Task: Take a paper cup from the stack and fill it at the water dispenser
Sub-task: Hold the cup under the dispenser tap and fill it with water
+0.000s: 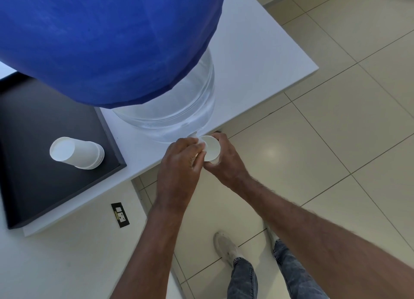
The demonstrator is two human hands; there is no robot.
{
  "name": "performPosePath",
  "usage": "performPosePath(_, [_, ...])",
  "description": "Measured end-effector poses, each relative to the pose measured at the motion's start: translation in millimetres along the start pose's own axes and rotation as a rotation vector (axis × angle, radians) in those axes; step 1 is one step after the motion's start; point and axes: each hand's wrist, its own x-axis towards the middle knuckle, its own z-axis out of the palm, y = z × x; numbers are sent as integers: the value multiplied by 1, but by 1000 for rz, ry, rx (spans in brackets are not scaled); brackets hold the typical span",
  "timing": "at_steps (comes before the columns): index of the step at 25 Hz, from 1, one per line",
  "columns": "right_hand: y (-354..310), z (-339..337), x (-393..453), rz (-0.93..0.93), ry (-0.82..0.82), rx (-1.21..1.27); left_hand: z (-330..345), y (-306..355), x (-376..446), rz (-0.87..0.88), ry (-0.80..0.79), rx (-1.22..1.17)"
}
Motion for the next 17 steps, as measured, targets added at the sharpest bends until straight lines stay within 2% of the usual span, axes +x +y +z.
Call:
performPosePath(4, [1, -3, -3, -2, 1, -5, 9, 2, -8, 93, 12, 112])
performPosePath(10, [10, -12, -9, 14, 27, -21, 8, 7, -15, 105, 28, 137])
performPosePath(14, [16, -45, -13, 31, 54, -30, 11, 26, -14, 87, 26, 152])
performPosePath(17, [10, -83, -11, 52, 106, -19, 19, 50, -2, 103, 13, 65])
